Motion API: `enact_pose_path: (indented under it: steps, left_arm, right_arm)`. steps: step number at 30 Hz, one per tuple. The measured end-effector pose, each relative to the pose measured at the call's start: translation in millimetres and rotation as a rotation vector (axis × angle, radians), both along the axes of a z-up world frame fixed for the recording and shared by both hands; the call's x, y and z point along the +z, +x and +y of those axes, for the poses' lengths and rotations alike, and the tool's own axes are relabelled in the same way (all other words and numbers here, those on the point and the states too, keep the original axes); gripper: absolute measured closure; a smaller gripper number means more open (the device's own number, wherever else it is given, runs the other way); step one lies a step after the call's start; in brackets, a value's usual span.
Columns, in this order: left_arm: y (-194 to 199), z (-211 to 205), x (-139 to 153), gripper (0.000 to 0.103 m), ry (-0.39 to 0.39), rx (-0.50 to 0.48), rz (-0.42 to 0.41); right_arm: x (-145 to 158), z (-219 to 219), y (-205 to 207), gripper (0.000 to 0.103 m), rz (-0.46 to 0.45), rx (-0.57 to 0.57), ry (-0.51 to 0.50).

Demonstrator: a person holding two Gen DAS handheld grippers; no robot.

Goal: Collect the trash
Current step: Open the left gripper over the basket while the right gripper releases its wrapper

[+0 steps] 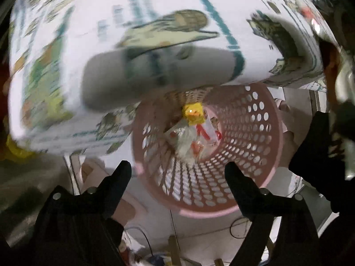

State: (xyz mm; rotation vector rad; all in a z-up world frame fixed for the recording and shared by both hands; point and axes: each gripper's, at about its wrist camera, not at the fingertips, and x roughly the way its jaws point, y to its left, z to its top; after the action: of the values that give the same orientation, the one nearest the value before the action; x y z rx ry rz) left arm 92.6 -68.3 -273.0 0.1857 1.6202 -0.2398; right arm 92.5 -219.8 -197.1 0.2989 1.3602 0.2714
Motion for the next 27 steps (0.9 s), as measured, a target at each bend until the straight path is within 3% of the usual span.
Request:
enact_pose_path:
  steps: [3,6,11,17,22,25,27]
  left_arm:
    - [-9,19,22,0.018,0.026,0.018,-0.01]
    - [-13,39,53,0.018,0.022,0.039,-0.083]
    - [-3,71,90,0.018,-0.054,0.158,-0.173]
    - [4,76,100,0.018,-0.081,0.179,-0.203]
    - [4,76,107,0.018,-0.079,0.163,-0.221]
    - [10,79,109,0.018,-0.079,0.174,-0.234]
    - [12,81,111,0.018,-0.088,0.189,-0.24]
  right_arm:
    - [-7,7,-7,0.051,0.018,0.027,0.0]
    - [-23,23,-17,0.051,0.045,0.093,-0.033]
    - [-60,53,-25,0.051,0.072,0.165,-0.09]
    - [-119,69,-14,0.05,0.049,0.179,-0.231]
    - [-162,72,-15,0.04,0.053,0.143,-0.312]
    - [-174,78,-18,0.035,0.083,0.163,-0.301]
    - [-168,86,-18,0.034,0.052,0.199,-0.313]
